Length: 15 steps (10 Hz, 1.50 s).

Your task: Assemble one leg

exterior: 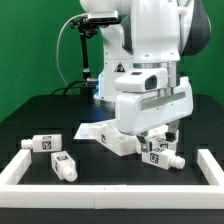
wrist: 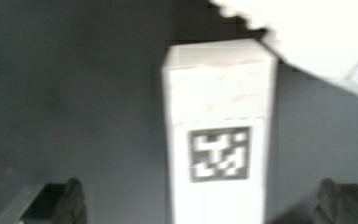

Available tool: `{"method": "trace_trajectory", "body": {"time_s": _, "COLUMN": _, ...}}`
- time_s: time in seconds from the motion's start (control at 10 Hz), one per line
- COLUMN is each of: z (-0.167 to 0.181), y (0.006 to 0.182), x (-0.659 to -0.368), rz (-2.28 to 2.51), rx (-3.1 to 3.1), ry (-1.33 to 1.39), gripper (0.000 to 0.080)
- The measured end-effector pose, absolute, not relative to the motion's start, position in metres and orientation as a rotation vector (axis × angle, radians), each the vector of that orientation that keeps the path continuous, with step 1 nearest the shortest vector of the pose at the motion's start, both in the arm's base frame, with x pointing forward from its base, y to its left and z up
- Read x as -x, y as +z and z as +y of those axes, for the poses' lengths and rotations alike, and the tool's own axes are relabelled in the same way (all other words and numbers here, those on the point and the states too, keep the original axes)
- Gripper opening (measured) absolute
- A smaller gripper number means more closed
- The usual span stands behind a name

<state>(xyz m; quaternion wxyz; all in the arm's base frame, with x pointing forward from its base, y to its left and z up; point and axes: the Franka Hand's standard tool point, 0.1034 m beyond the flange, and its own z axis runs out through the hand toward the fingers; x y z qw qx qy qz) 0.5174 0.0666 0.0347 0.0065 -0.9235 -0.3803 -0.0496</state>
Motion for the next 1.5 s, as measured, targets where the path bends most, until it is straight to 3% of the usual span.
{"method": "trace_trajectory", "body": {"time_s": 0.2, "z": 0.068, "y": 0.025, "x": -0.509, "rz": -1.204, "rx": 2.882, "ry": -0.157, "gripper": 0.0649}}
{"method": "trace_trajectory", "body": {"time_s": 0.4, "z": 0.062, "y": 0.012, "x": -0.520, "rz": -1.207, "rx": 2.878, "ry": -0.142, "gripper": 0.0649}}
{"method": "trace_trajectory", "body": {"time_s": 0.7, "z": 0.062, "y": 0.009, "x": -0.526, "rz": -1.205, "rx": 2.879, "ry": -0.147, "gripper": 0.0649}}
{"method": "trace_trajectory", "body": {"time_s": 0.8, "z": 0.062, "y": 0.009, "x": -0.525, "rz": -1.205, "rx": 2.879, "ry": -0.147, "gripper": 0.0522}}
{"method": "trace_trajectory", "body": {"time_s": 0.9, "z": 0.062, "y": 0.009, "x": -0.525, "rz": -1.205, "rx": 2.879, "ry": -0.147, "gripper": 0.0522}}
{"method": "trace_trajectory", "body": {"time_s": 1.1, "z": 0.059, "y": 0.010, "x": -0.527, "rz": -1.199, "rx": 2.884, "ry": -0.149, "gripper": 0.0282}}
{"method": "trace_trajectory", "body": {"time_s": 1.2, "z": 0.046, "y": 0.017, "x": -0.533, "rz": -1.194, "rx": 2.882, "ry": -0.095, "gripper": 0.0282}}
{"method": "trace_trajectory", "body": {"time_s": 1.5, "z": 0.009, "y": 0.060, "x": -0.561, "rz": -1.127, "rx": 2.950, "ry": -0.146, "gripper": 0.0282}}
